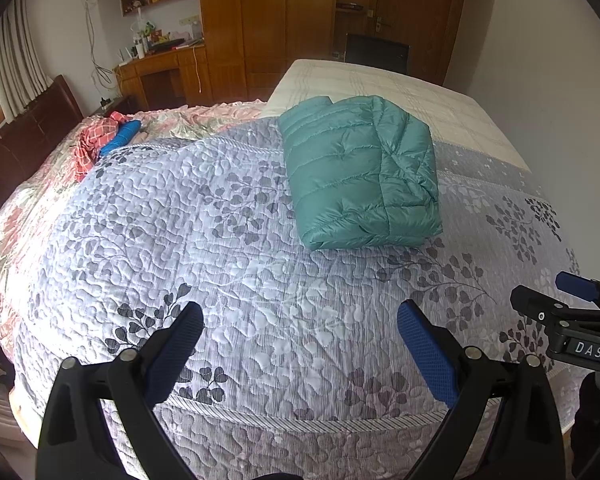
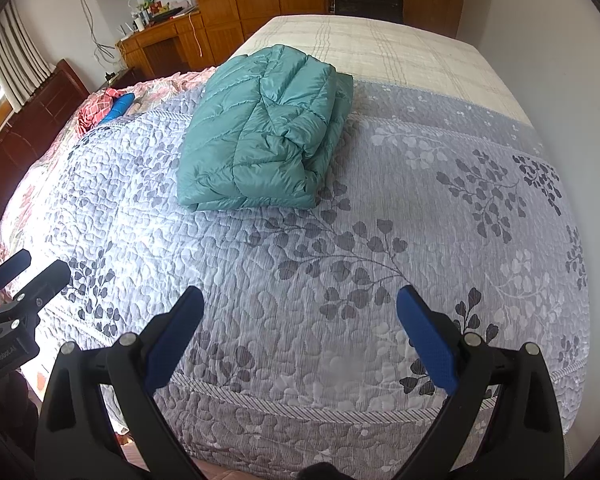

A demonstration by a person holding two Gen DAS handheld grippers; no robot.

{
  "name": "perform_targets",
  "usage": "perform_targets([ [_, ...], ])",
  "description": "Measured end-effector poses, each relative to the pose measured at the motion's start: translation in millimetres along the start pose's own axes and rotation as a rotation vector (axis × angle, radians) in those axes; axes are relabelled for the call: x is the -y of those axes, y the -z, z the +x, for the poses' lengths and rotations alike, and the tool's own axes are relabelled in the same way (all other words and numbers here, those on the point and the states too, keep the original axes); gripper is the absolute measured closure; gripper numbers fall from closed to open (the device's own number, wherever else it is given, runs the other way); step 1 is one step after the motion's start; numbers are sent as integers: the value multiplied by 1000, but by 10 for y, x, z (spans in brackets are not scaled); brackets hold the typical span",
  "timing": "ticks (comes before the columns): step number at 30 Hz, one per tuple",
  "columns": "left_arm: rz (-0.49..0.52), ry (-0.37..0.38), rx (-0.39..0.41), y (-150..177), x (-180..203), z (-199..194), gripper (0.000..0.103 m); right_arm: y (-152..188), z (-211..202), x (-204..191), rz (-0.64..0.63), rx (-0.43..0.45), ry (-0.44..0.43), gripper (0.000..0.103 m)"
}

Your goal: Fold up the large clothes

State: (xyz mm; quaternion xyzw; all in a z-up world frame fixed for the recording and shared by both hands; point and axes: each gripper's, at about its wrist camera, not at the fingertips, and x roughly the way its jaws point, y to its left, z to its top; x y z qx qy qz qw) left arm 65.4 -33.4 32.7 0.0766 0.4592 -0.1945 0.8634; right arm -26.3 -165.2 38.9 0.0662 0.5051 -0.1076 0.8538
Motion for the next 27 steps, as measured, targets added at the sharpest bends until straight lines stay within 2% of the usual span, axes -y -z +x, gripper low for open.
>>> perform_targets([
  [27, 23, 1, -4, -28, -31, 31, 5, -13, 12, 6, 2, -4, 0, 7],
])
